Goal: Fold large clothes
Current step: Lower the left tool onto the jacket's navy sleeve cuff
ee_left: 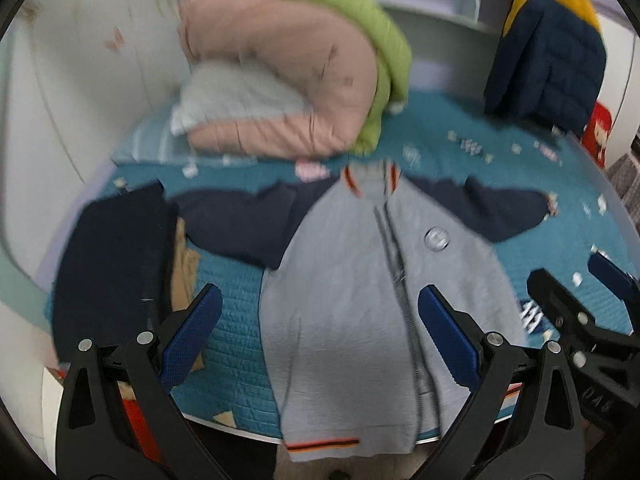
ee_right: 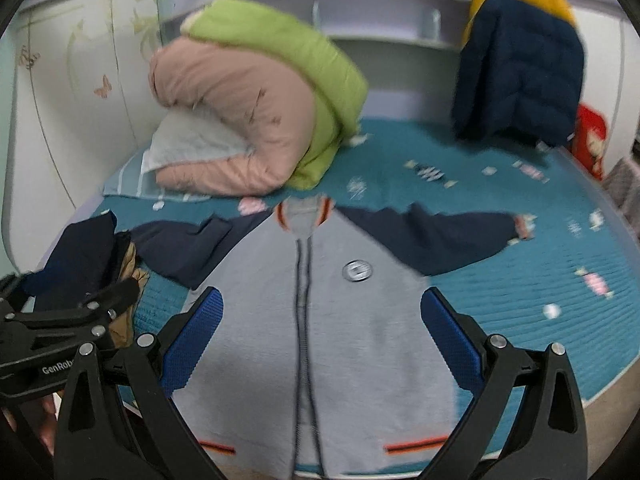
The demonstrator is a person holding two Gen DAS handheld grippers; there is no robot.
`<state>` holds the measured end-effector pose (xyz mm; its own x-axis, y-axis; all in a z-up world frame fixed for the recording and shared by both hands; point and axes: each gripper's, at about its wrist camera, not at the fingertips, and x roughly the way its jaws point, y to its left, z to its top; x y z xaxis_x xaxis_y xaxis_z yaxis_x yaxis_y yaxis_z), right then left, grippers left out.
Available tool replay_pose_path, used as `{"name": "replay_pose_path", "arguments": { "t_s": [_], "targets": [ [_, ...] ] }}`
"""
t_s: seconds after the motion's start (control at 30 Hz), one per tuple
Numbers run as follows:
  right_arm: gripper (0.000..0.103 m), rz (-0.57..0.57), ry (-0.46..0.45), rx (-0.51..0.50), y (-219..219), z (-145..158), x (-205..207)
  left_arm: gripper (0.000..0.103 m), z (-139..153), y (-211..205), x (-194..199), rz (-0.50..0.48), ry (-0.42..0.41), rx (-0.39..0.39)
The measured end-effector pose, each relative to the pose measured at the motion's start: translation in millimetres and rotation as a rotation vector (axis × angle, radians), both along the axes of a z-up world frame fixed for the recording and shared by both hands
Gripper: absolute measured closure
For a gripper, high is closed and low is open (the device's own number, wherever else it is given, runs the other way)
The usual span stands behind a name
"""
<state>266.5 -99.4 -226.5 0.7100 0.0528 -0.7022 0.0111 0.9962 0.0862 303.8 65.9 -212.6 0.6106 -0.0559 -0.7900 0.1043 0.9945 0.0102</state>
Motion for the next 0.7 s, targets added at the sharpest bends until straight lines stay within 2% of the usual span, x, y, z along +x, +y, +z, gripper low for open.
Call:
{"name": "replay_pose_path", "arguments": {
  "t_s": [0.13,0.2,0.3,0.4,0.47,0.53,0.57,0.63,0.7],
  "targets": [
    [0.007,0.052,0.079,0.025,24.2,-41.2,58.2,0.005,-32.0,36.2,57.4,-0.039,0.103,0.001],
    [0.007,0.073,0.109,0.027,37.2,-58.2,83.6,0.005,-35.2,64.2,84.4,-0.009,0.136,-0.012],
    [0.007,0.092,0.127,0.021,54.9,-79.9,122.8,0.005,-30.0,121.8,134.1,0.047,0.141,-0.059],
    [0.007,0.1,0.153,0.02,69.8,-102.4,161.6,0.005,-27.7,190.6,188.3,0.188,0.136,-0.068],
    [0.007,0.102,0.17,0.019,76.2,-115.7,179.6,0.005,-34.1,236.2,220.7,0.293,0.163,-0.084],
    [0.007,0.111,0.182,0.022,82.1,-127.4,191.7,0.005,-49.8,285.7,254.1,0.408,0.218,-0.103],
    [0.007,0.115,0.19,0.024,84.9,-134.1,196.6,0.005,-56.5,302.0,265.6,0.433,0.243,-0.125],
    [0.007,0.123,0.205,0.026,89.1,-147.2,205.2,0.005,-82.0,339.6,289.8,0.489,0.343,-0.213],
    [0.007,0.132,0.218,0.024,92.5,-157.7,210.0,0.005,-105.3,361.1,305.0,0.529,0.427,-0.251]
  ]
}}
